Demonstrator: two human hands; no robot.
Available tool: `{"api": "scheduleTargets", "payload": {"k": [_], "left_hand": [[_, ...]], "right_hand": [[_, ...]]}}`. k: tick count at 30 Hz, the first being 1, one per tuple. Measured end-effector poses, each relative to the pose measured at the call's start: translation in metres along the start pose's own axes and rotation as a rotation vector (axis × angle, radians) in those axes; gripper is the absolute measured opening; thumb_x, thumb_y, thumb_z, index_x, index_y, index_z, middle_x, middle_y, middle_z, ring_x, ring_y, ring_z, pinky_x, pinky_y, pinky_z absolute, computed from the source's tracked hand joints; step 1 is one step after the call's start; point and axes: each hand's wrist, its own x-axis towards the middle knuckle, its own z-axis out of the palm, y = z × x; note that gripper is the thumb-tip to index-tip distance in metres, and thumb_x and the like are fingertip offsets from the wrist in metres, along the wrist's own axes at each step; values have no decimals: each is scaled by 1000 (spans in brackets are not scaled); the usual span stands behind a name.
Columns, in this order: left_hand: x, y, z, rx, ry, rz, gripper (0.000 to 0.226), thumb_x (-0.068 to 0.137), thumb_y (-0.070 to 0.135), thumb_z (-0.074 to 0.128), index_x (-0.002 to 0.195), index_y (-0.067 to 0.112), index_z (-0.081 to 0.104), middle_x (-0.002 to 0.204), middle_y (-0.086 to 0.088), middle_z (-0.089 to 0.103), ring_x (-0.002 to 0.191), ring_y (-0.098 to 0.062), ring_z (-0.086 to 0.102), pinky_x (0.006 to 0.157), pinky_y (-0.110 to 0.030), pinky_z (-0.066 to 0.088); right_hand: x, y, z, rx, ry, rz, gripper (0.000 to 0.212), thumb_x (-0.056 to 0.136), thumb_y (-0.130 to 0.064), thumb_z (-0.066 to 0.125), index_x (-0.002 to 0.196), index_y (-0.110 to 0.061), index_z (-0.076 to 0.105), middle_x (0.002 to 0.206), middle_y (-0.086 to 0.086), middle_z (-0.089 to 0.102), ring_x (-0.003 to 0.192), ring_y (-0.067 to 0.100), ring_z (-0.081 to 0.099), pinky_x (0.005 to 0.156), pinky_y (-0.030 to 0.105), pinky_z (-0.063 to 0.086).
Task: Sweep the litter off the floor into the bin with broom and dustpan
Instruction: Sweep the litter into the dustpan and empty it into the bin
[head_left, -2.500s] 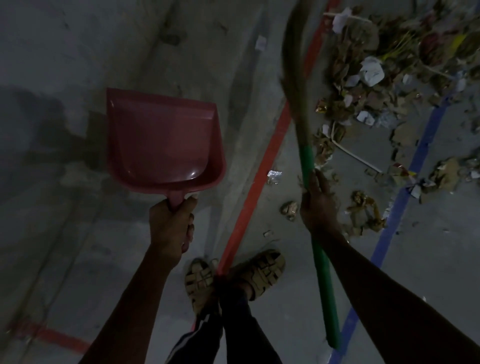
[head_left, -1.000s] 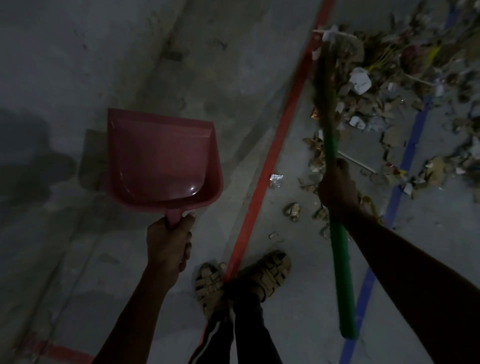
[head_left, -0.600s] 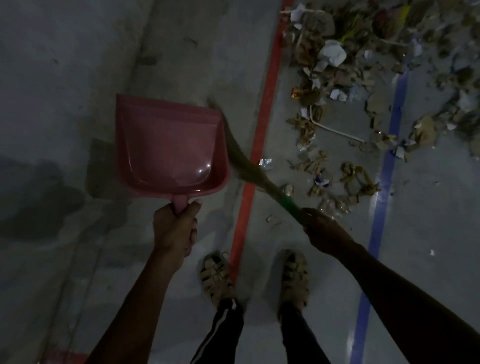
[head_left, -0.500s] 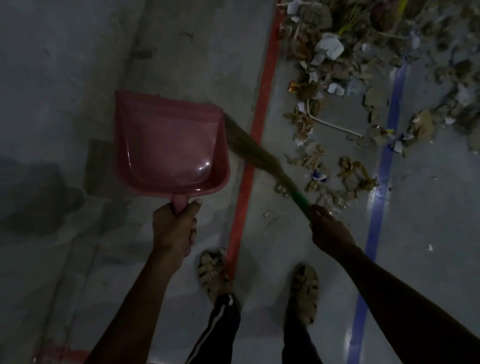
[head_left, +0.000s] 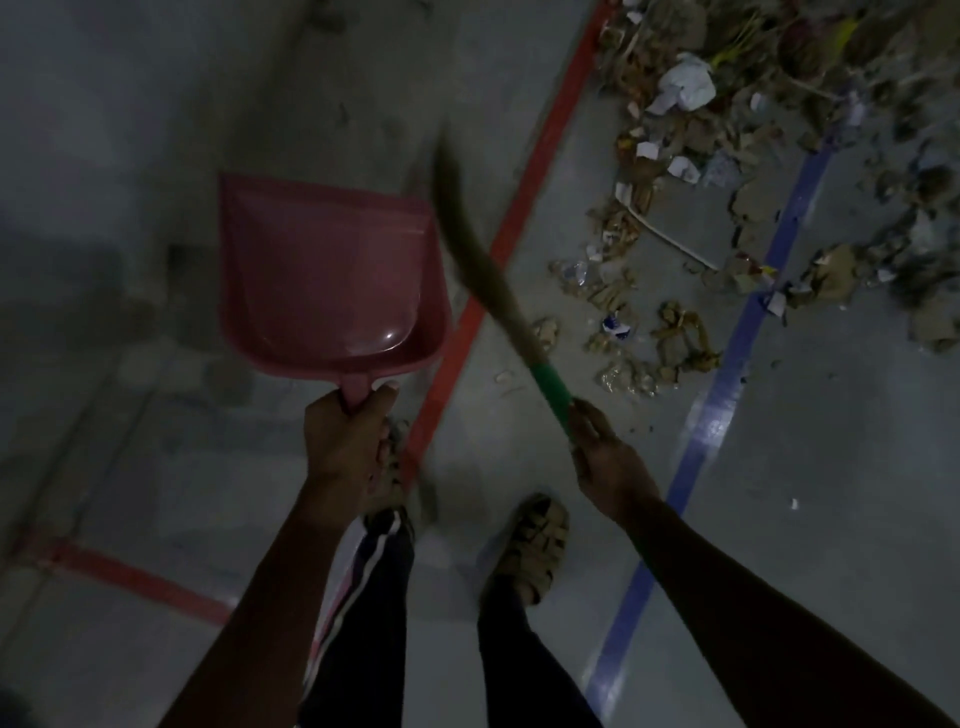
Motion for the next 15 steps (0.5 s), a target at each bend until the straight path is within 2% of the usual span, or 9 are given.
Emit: {"api": "scheduleTargets", "payload": {"k": [2, 4, 5, 7, 10, 15], "left_hand": [[-16, -14, 0, -59, 4, -6, 42, 95, 19, 70, 61, 7, 47, 39, -2, 43, 26, -11, 35, 34, -13, 25], [-28, -29, -1, -92, 22, 1, 40, 95, 17, 69, 61, 7, 51, 41, -3, 44, 27, -10, 36, 36, -15, 28], [-32, -37, -2, -110, 34, -2, 38, 95, 17, 69, 63, 6, 52, 44, -5, 45, 28, -11, 37, 37, -16, 29], [-37, -52, -6, -130, 62, -18, 35, 94, 18, 71, 67, 8, 51, 46, -4, 44, 29, -11, 37, 36, -16, 28], [-44, -74, -15, -132, 90, -48, 35, 92, 22, 73, 68, 12, 50, 47, -5, 44, 32, -15, 36, 38, -16, 27], [-50, -105, -30, -147, 162, -102, 41, 91, 22, 73, 59, 10, 51, 45, -10, 44, 36, -15, 36, 43, -17, 27]], "right_hand": [[-9, 4, 7, -69, -136, -120, 69, 96, -18, 50, 158, -24, 20, 160, 4, 27, 80, 26, 67, 73, 38, 58], [-14, 7, 14, -189, -307, -179, 74, 95, -20, 51, 158, -31, 13, 163, -2, 18, 93, 30, 66, 83, 40, 55], [-17, 9, 18, -246, -381, -178, 74, 95, -21, 51, 157, -32, 12, 163, -4, 17, 97, 31, 66, 85, 41, 54], [-21, 14, 22, -295, -439, -105, 67, 96, -23, 47, 156, -31, 17, 158, -3, 27, 102, 33, 64, 87, 42, 52], [-29, 25, 26, -256, -341, 23, 58, 99, -22, 42, 153, -27, 24, 155, -2, 33, 102, 33, 65, 86, 43, 52], [-34, 36, 28, -200, -154, 52, 54, 100, -21, 45, 152, -16, 29, 158, -1, 23, 89, 32, 67, 76, 48, 57]]}}
